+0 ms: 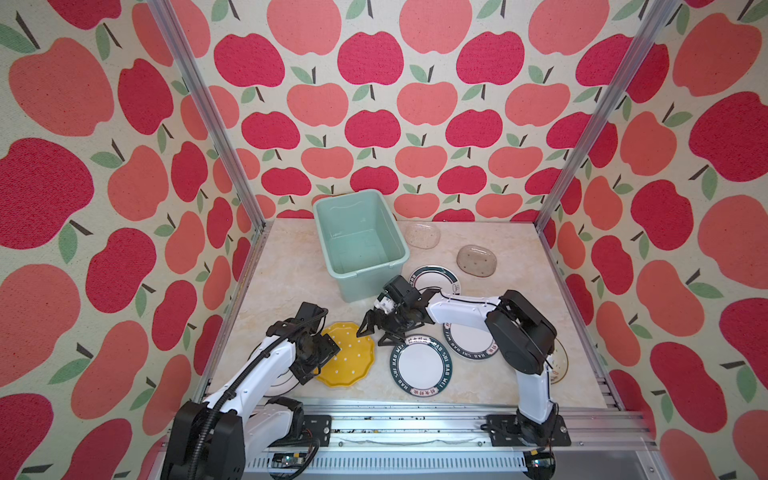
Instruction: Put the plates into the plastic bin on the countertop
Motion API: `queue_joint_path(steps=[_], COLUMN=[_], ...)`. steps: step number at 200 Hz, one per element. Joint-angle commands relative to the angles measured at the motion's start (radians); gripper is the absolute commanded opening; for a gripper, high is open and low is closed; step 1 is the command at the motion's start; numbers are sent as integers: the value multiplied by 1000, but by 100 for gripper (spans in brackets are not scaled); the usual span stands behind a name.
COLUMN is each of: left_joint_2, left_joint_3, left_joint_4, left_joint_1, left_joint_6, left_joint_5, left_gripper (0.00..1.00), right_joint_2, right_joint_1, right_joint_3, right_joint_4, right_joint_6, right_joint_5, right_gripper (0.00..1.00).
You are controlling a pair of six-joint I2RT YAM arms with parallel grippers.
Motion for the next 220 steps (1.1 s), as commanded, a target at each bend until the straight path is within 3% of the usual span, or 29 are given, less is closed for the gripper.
queue_joint_path(steps=[1, 102, 148, 220], left_joint_2=[3, 86, 82, 42], left_joint_3=[-23, 14, 29, 23], left_joint_4=[33, 124, 142, 206], left_joint_1=[-5, -9, -13, -18], left_joint_6=[5, 83, 123, 161], left_joint_5=[-2, 46, 69, 135], left_gripper=[87, 80, 82, 81], right_joint_2=[36, 28, -18, -76], right_joint_1=[8, 9, 12, 16], right_joint_3=[31, -17, -40, -102], right_joint_4=[-27, 153, 215, 360], right_joint_6=[-10, 33, 19, 43], right_joint_5=[-38, -120, -121, -139], right_gripper=[91, 83, 77, 76])
